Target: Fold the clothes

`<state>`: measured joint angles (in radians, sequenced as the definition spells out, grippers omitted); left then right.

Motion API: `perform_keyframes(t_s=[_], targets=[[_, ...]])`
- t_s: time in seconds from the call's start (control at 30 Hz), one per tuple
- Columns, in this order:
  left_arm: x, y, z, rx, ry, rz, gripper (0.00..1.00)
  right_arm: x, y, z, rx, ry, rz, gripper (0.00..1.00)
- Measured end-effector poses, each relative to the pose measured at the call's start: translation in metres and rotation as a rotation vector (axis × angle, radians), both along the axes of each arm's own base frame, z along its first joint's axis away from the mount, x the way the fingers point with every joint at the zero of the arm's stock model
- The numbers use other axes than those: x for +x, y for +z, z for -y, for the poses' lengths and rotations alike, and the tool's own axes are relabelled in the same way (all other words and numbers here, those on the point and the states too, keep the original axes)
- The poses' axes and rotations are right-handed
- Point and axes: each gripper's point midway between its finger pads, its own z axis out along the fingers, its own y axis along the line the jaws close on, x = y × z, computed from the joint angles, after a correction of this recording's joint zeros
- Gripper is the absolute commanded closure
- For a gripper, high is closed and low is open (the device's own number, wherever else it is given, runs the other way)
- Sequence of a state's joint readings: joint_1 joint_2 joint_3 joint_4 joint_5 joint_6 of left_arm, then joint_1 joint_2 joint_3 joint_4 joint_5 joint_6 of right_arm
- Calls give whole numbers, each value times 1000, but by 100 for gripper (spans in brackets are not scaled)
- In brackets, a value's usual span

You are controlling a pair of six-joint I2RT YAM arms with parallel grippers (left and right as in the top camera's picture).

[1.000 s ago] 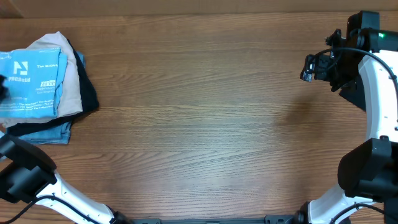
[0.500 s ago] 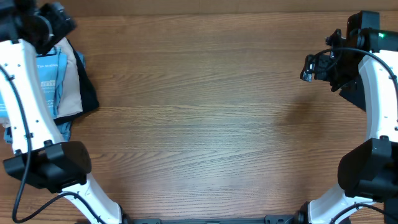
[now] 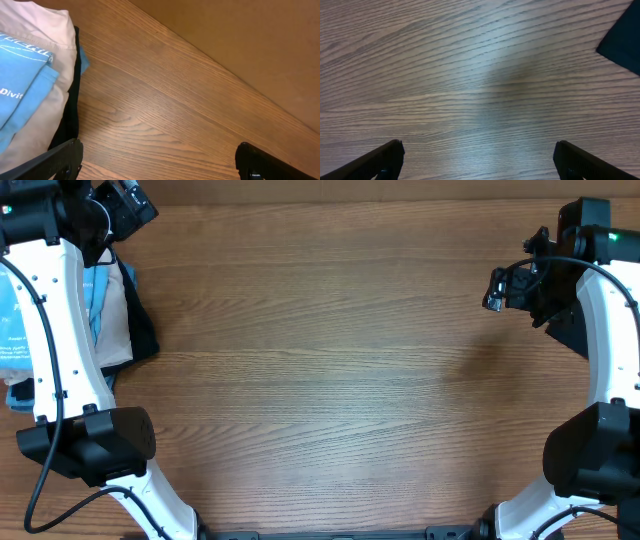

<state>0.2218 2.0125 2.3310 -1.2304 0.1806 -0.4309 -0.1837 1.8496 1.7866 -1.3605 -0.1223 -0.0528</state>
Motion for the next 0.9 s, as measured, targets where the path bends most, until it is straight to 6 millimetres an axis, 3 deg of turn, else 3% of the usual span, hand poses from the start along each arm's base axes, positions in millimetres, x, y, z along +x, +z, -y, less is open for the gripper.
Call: perform_keyframes(t_s=[0.67,0.77,0.9], targets=[[0,0,0,1,1,0,0,0,4,-3,-4,8,10,0],[0,0,0,1,1,0,0,-6,35,-18,-22,46,93,0],[0,0,0,1,1,-1,0,-44,132,-65,-44,162,378,0]])
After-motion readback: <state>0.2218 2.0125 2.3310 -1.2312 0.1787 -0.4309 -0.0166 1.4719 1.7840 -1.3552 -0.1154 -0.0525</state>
